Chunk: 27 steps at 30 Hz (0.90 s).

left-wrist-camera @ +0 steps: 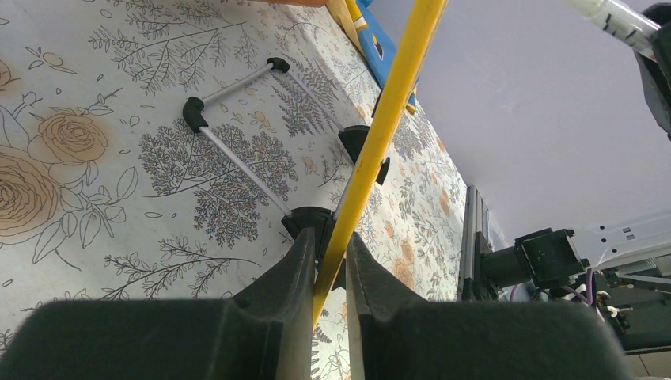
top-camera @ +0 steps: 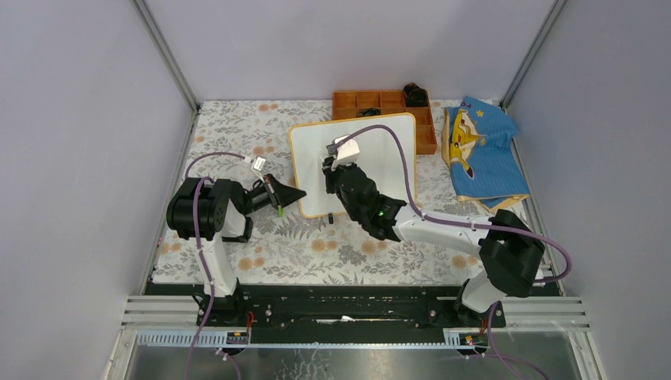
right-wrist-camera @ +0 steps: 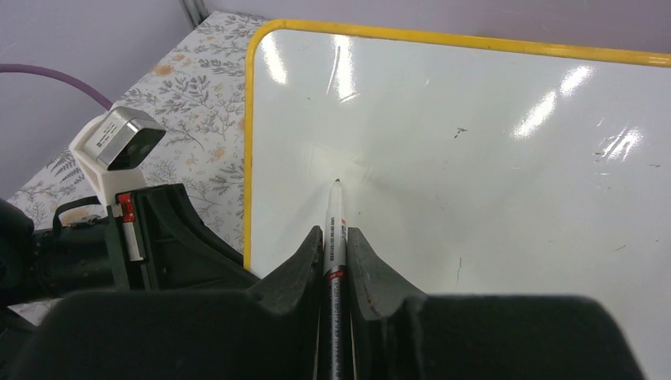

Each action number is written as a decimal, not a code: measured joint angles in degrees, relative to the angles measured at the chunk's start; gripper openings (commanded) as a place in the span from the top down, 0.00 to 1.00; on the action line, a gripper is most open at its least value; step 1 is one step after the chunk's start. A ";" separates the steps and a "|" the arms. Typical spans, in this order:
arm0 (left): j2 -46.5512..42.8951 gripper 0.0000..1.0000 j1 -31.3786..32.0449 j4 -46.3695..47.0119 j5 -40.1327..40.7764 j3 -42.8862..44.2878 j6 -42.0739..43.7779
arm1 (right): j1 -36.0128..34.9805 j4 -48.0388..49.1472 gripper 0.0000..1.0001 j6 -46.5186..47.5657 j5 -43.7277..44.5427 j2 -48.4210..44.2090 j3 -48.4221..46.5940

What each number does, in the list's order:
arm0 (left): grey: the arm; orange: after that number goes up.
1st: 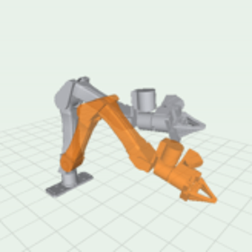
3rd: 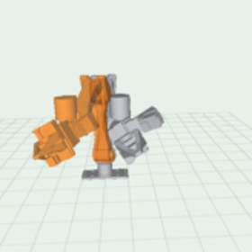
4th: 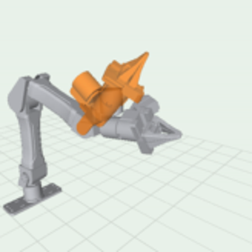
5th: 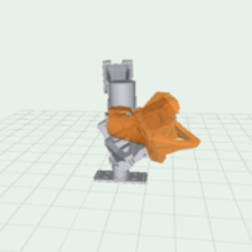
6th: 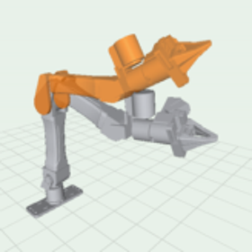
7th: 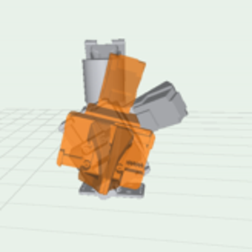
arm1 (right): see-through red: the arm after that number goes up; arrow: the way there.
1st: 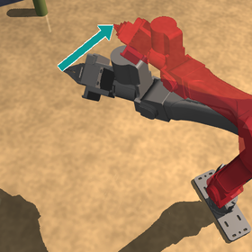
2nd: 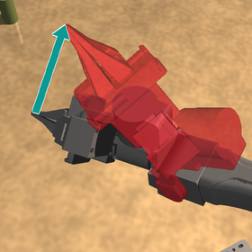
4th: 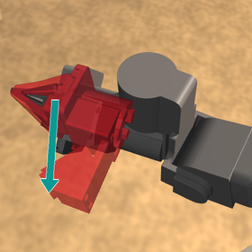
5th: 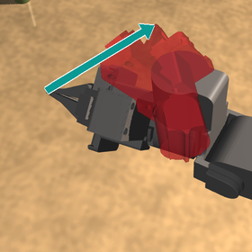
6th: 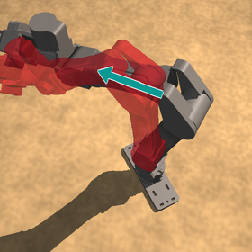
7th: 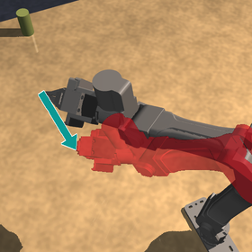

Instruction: Write a sentence on the whiteboard

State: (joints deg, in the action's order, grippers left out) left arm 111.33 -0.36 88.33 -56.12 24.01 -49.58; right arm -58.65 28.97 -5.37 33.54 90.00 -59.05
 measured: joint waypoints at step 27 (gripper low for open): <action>0.15 1.00 0.00 0.07 0.15 0.00 0.00 | 1.62 -0.07 1.00 -0.57 -0.04 5.16 -4.15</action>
State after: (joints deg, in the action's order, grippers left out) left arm 111.48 -0.36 88.40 -55.96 24.01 -49.58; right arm -57.04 28.91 -5.93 33.50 95.15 -63.20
